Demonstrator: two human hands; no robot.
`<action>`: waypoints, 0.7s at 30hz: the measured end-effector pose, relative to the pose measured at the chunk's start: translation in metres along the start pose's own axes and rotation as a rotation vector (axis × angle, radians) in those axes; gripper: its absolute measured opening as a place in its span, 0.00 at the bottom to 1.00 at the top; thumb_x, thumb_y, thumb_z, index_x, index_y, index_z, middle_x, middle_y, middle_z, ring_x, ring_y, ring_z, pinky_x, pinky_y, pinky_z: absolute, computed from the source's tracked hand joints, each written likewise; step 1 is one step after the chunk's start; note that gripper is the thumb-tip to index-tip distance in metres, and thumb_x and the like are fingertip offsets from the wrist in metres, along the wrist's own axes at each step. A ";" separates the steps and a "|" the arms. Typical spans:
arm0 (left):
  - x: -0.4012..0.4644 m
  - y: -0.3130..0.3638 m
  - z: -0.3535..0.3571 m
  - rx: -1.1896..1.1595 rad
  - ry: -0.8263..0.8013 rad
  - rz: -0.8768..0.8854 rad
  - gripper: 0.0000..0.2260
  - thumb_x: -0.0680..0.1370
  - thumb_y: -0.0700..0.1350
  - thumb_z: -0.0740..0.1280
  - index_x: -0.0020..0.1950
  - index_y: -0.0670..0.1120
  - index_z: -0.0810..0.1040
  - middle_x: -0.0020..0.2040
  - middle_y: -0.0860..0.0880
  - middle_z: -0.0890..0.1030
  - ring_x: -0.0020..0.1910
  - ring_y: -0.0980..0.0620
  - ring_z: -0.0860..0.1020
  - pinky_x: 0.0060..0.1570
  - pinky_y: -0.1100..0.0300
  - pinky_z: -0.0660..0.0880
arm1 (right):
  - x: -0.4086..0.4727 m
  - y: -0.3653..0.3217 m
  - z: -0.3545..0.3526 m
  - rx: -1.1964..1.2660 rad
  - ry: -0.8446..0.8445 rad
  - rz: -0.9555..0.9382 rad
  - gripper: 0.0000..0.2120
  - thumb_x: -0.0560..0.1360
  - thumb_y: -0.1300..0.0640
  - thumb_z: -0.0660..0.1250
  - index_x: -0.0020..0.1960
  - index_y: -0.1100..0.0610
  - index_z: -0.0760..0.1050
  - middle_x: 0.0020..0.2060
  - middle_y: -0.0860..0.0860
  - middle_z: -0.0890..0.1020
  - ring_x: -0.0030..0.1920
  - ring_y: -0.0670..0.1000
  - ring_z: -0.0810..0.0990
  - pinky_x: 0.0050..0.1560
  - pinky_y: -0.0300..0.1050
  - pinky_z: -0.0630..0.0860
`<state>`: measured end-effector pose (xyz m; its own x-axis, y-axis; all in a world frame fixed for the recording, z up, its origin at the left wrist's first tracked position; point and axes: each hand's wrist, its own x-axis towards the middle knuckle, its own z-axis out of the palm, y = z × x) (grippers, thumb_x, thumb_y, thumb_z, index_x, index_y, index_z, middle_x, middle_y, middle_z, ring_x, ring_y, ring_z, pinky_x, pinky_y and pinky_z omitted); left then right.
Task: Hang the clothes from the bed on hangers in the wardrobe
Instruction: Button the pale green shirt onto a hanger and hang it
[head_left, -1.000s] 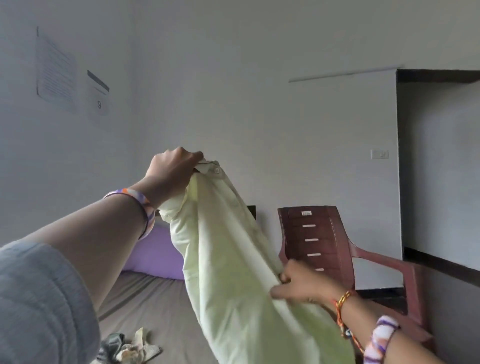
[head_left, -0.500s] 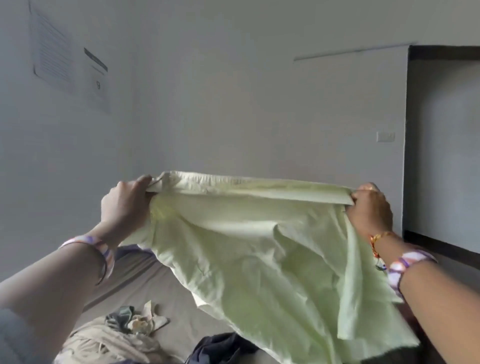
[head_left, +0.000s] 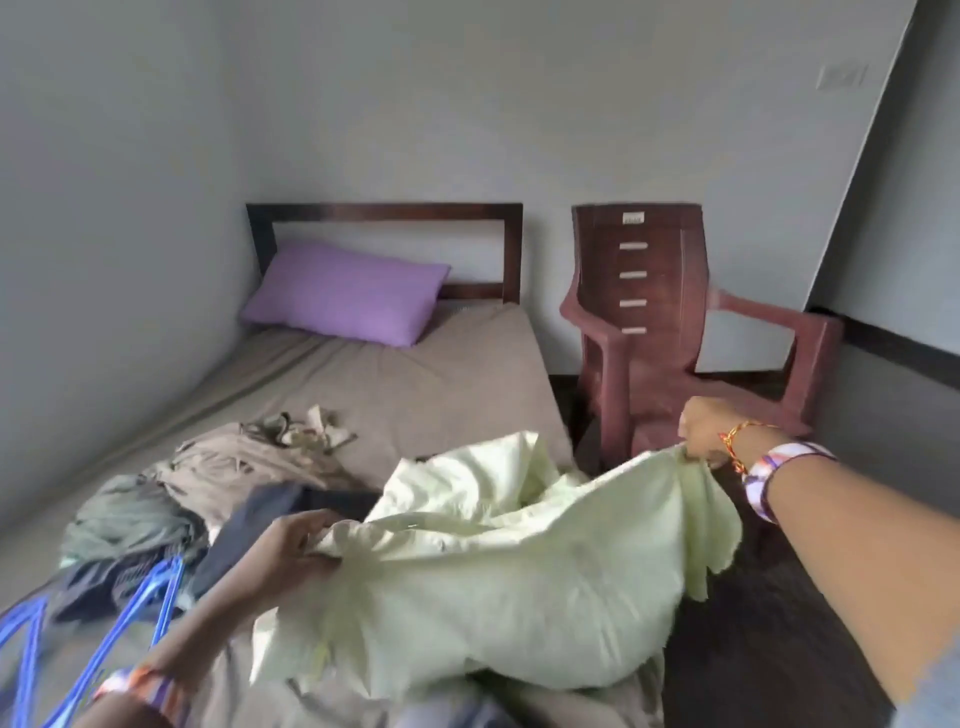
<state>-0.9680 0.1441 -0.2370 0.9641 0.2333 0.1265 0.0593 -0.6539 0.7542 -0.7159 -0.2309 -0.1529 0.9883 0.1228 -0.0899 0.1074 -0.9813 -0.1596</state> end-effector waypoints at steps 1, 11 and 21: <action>-0.010 -0.009 0.006 -0.027 -0.020 -0.035 0.18 0.53 0.48 0.68 0.41 0.61 0.82 0.34 0.58 0.81 0.35 0.64 0.75 0.35 0.68 0.71 | -0.005 -0.001 0.021 0.043 -0.051 0.007 0.06 0.66 0.66 0.70 0.41 0.59 0.77 0.37 0.56 0.80 0.37 0.53 0.78 0.39 0.43 0.76; -0.057 -0.011 0.024 0.044 -0.129 -0.001 0.21 0.55 0.55 0.71 0.47 0.61 0.74 0.40 0.69 0.79 0.38 0.70 0.76 0.40 0.74 0.71 | -0.102 -0.069 0.117 0.101 0.111 -0.011 0.16 0.74 0.65 0.60 0.60 0.56 0.75 0.60 0.58 0.76 0.60 0.61 0.75 0.57 0.50 0.72; -0.070 -0.004 0.039 -0.343 0.059 -0.059 0.07 0.73 0.45 0.70 0.49 0.55 0.81 0.42 0.57 0.83 0.41 0.59 0.79 0.42 0.64 0.78 | -0.199 -0.151 0.156 0.951 -0.498 -0.272 0.01 0.74 0.64 0.68 0.43 0.60 0.78 0.33 0.51 0.79 0.31 0.46 0.78 0.26 0.37 0.73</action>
<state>-1.0259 0.1026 -0.2743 0.9443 0.3117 0.1059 0.0145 -0.3606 0.9326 -0.9461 -0.0841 -0.2644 0.7677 0.5722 -0.2886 -0.0234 -0.4250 -0.9049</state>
